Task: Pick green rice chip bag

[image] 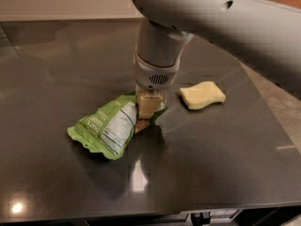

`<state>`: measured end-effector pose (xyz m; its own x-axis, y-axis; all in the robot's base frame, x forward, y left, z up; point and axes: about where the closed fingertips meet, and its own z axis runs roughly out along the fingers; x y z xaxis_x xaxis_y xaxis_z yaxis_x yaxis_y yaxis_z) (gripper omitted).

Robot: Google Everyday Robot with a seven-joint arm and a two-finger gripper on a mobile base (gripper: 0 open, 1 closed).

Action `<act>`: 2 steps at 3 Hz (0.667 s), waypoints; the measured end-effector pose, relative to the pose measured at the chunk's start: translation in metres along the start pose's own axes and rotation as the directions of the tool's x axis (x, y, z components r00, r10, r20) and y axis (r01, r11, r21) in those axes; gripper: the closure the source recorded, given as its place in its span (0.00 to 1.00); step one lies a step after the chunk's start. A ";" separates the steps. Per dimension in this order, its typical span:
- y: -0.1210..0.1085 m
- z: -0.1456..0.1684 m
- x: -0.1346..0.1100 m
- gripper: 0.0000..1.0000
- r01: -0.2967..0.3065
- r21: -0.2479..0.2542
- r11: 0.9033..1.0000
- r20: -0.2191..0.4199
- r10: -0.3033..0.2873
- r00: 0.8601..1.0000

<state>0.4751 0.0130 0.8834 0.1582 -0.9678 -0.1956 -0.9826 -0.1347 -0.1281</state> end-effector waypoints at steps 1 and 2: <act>-0.001 -0.033 0.004 1.00 -0.001 0.014 1.000 0.056 0.000 0.998; 0.001 -0.072 0.005 1.00 0.014 0.036 0.999 0.113 -0.018 0.993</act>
Offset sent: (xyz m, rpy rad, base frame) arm -0.0147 -0.0337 0.1105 0.1855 -0.0228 0.0505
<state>0.4677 -0.0073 0.9519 0.1857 -0.9350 -0.3021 -0.9762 -0.1404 -0.1654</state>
